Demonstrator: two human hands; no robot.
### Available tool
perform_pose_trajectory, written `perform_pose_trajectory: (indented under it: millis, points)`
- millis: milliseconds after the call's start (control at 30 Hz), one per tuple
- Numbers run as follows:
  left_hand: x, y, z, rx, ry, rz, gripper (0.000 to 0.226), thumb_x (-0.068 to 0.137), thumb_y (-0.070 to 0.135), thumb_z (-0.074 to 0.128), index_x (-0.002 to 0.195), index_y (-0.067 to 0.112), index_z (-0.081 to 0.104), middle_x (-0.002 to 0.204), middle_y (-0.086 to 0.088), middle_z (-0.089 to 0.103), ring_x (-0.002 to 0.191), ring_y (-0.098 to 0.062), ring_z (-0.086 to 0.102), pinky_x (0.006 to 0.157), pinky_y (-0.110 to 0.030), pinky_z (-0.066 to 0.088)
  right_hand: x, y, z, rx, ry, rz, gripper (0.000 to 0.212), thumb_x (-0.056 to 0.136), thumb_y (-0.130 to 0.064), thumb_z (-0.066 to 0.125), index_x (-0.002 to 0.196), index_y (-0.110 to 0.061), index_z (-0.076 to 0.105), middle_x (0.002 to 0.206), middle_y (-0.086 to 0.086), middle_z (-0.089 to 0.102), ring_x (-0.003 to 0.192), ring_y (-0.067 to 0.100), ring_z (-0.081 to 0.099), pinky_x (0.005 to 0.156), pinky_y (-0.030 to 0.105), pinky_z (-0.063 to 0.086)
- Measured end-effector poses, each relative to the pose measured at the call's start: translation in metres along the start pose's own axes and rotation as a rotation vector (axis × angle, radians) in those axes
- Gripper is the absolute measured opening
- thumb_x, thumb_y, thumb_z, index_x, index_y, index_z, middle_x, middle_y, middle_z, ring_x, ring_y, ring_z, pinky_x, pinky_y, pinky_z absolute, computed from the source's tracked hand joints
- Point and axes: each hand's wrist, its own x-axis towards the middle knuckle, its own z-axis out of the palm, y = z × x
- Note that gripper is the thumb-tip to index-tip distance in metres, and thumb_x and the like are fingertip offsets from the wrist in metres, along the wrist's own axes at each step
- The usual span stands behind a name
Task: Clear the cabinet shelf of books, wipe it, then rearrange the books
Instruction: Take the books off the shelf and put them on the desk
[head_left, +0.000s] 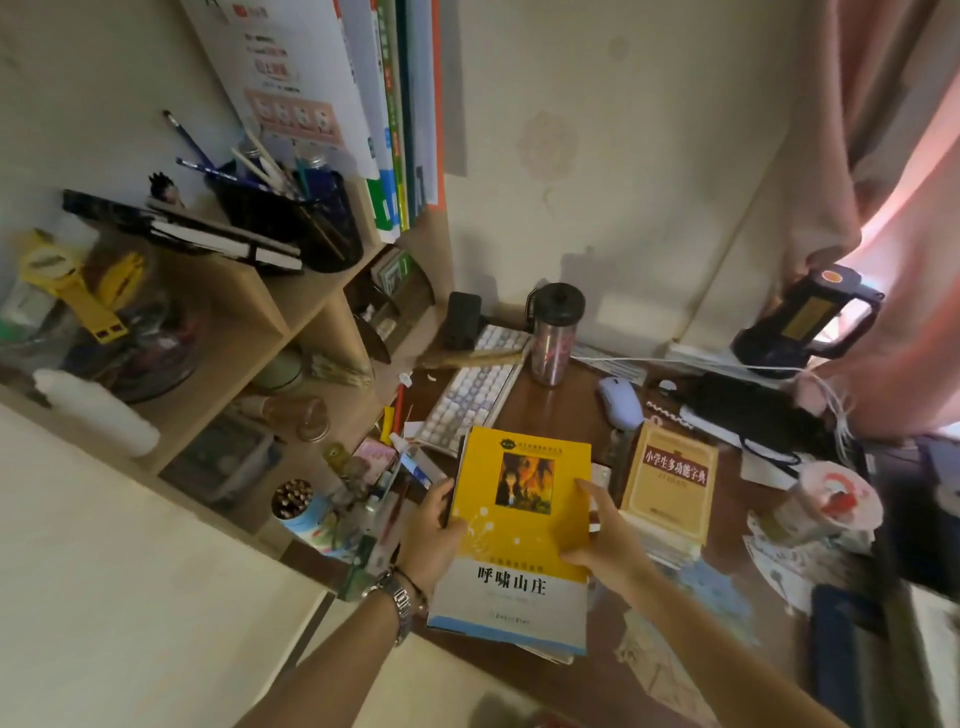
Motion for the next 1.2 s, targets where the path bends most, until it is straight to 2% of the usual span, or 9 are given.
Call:
perform_pose_trajectory:
  millis: [67,200,400,533,700,800,900,1067,1200]
  points:
    - [0.006,-0.008,0.003,0.019,-0.012,-0.013,0.05,0.086,-0.002,0.055,0.123,0.031,0.05,0.103,0.008,0.068,0.097,-0.024,0.066,0.089,-0.049,0.053,0.003,0.01,0.006,0.032,0.019,0.029,0.09,0.074,0.014,0.069,0.145,-0.025,0.029,0.116,0.005,0.049,0.104,0.026,0.055,0.076,0.044,0.056]
    - [0.022,-0.029,0.012,0.053,-0.033,-0.035,0.056,0.082,-0.003,0.058,0.133,0.019,0.049,0.108,0.006,0.067,0.096,-0.023,0.066,0.085,-0.052,0.053,0.009,0.025,0.01,0.032,0.061,0.05,0.088,0.074,0.013,0.07,0.141,-0.028,0.032,0.121,0.005,0.048,0.104,0.026,0.057,0.078,0.046,0.057]
    - [0.025,-0.03,0.024,0.146,-0.022,-0.026,0.051,0.083,-0.001,0.059,0.126,0.027,0.049,0.096,0.015,0.063,0.087,-0.015,0.064,0.079,-0.037,0.054,0.018,0.042,0.015,0.011,0.099,0.053,0.084,0.077,0.011,0.069,0.142,-0.029,0.035,0.136,0.006,0.047,0.112,0.024,0.056,0.064,0.024,0.055]
    - [0.037,-0.039,0.022,0.159,-0.007,0.01,0.053,0.08,0.0,0.062,0.126,0.024,0.055,0.098,0.011,0.07,0.09,-0.024,0.068,0.079,-0.048,0.056,0.022,0.045,0.016,0.018,0.125,0.039,0.079,0.078,0.01,0.07,0.14,-0.027,0.038,0.131,0.003,0.048,0.107,0.022,0.057,0.066,0.025,0.055]
    - [0.044,-0.05,0.019,0.157,0.016,0.032,0.056,0.08,-0.002,0.061,0.128,0.025,0.054,0.112,0.005,0.069,0.093,-0.011,0.068,0.08,-0.044,0.057,0.024,0.042,0.014,-0.054,0.09,0.015,0.076,0.078,0.007,0.071,0.139,-0.025,0.039,0.122,0.0,0.049,0.104,0.017,0.054,0.059,0.019,0.052]
    - [0.04,-0.048,0.016,0.226,-0.037,0.022,0.057,0.08,-0.001,0.061,0.13,0.024,0.051,0.104,0.01,0.069,0.092,-0.024,0.068,0.078,-0.049,0.056,0.024,0.041,0.012,-0.1,0.064,0.017,0.074,0.079,0.005,0.07,0.141,-0.022,0.039,0.129,0.005,0.051,0.108,0.017,0.054,0.059,0.017,0.05]
    - [0.035,-0.038,0.011,0.31,-0.121,0.011,0.057,0.082,0.002,0.062,0.134,0.019,0.046,0.102,0.007,0.068,0.095,-0.031,0.066,0.079,-0.049,0.056,0.023,0.036,0.011,-0.195,0.038,0.024,0.066,0.083,-0.001,0.068,0.14,-0.019,0.04,0.132,0.007,0.05,0.11,0.019,0.054,0.071,0.021,0.051]
    - [0.034,-0.018,-0.001,0.515,-0.137,0.061,0.041,0.087,0.021,0.06,0.128,0.018,0.054,0.119,0.001,0.065,0.095,-0.017,0.066,0.081,-0.041,0.056,0.016,0.02,-0.003,-0.535,0.001,-0.01,0.046,0.092,-0.021,0.059,0.136,-0.018,0.046,0.132,0.002,0.051,0.094,0.01,0.054,0.061,0.014,0.043]
    - [0.022,0.019,-0.014,0.824,-0.088,0.226,0.025,0.093,0.027,0.054,0.114,0.021,0.064,0.102,0.004,0.07,0.086,-0.011,0.065,0.073,-0.03,0.055,0.007,0.002,-0.021,-0.71,0.032,-0.056,0.033,0.093,-0.03,0.055,0.125,-0.021,0.054,0.117,-0.002,0.061,0.097,0.012,0.06,0.076,0.024,0.051]
